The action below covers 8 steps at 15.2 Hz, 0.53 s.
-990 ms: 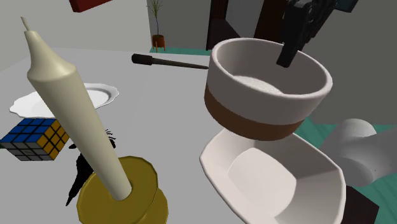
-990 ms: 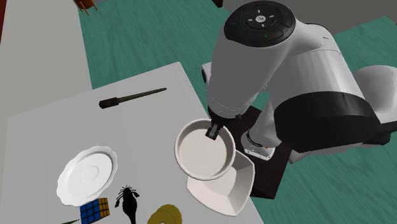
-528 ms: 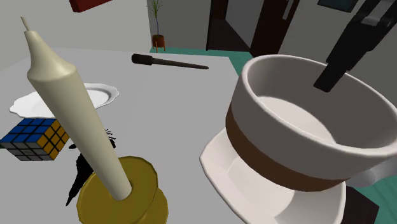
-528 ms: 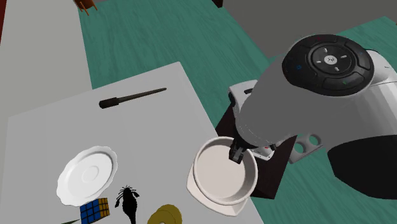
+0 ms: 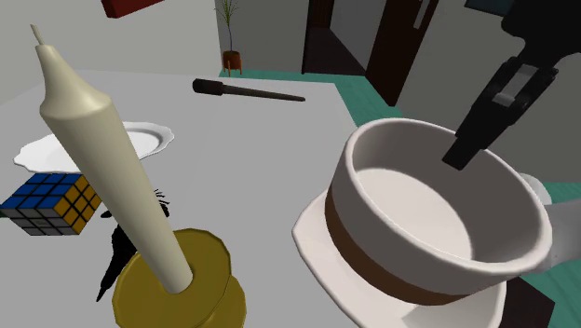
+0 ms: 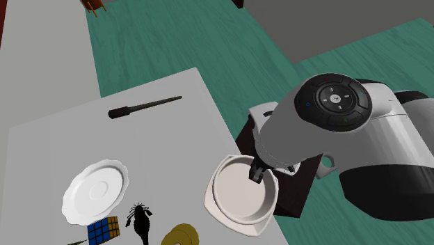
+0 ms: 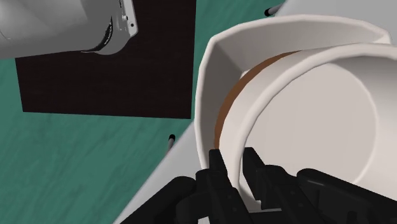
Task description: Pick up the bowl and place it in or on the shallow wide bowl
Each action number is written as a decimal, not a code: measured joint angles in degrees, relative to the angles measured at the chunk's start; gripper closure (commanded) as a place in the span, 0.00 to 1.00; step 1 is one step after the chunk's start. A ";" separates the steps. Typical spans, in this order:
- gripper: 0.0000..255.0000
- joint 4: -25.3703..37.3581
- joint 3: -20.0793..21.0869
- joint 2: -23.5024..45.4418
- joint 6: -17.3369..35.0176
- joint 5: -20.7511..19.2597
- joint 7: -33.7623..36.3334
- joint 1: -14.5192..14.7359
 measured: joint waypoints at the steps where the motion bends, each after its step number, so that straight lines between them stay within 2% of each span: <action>1: 1.00 -1.12 -0.02 -0.57 0.53 0.12 -0.16 0.17; 8: 1.00 -7.01 0.52 -3.40 4.30 1.16 -0.71 0.95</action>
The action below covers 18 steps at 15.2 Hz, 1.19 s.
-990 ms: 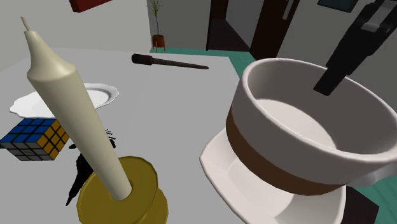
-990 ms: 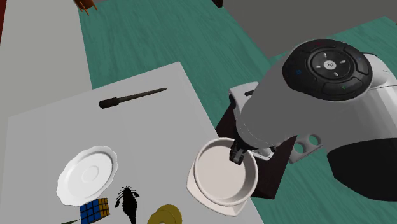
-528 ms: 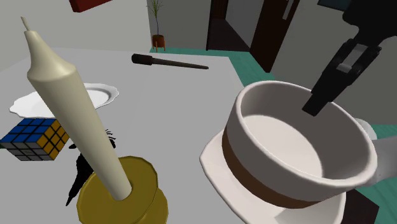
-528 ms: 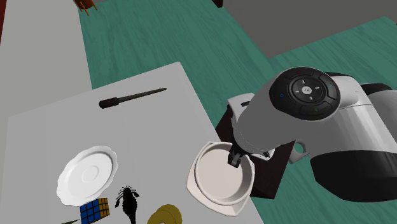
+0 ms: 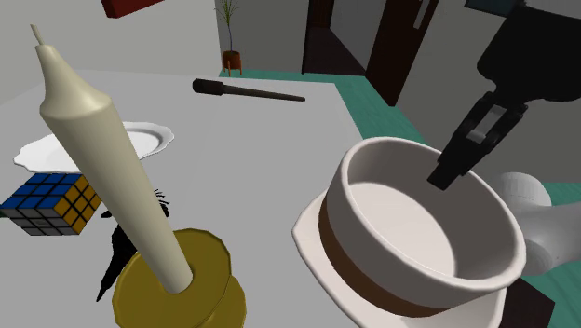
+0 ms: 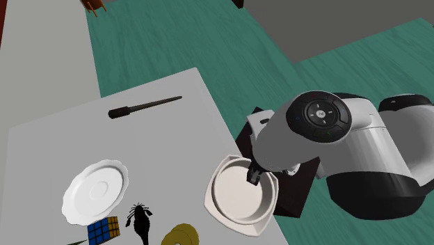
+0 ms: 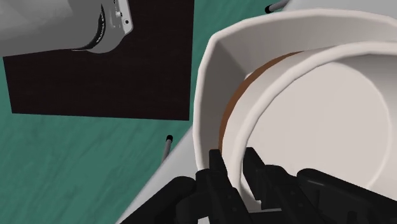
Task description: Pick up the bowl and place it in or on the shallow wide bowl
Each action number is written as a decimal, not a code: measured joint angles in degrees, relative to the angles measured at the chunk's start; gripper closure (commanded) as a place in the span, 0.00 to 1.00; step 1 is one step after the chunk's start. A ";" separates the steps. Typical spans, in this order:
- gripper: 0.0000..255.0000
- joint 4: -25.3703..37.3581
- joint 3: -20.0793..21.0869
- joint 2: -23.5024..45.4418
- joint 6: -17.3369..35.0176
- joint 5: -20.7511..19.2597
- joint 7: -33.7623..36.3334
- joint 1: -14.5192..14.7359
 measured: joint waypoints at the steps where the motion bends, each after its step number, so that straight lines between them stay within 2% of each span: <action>1: 1.00 -0.29 -0.05 -0.18 0.19 0.03 -0.08 0.06; 5: 1.00 -0.63 -0.07 -0.39 0.39 0.09 -0.11 0.14; 6: 0.00 -0.57 -0.03 -0.31 0.37 0.08 -0.09 0.12; 12: 0.00 -0.93 0.13 -0.12 0.23 -0.01 -0.09 0.07; 18: 0.00 8.83 -0.52 4.15 -5.26 -1.26 1.11 -1.11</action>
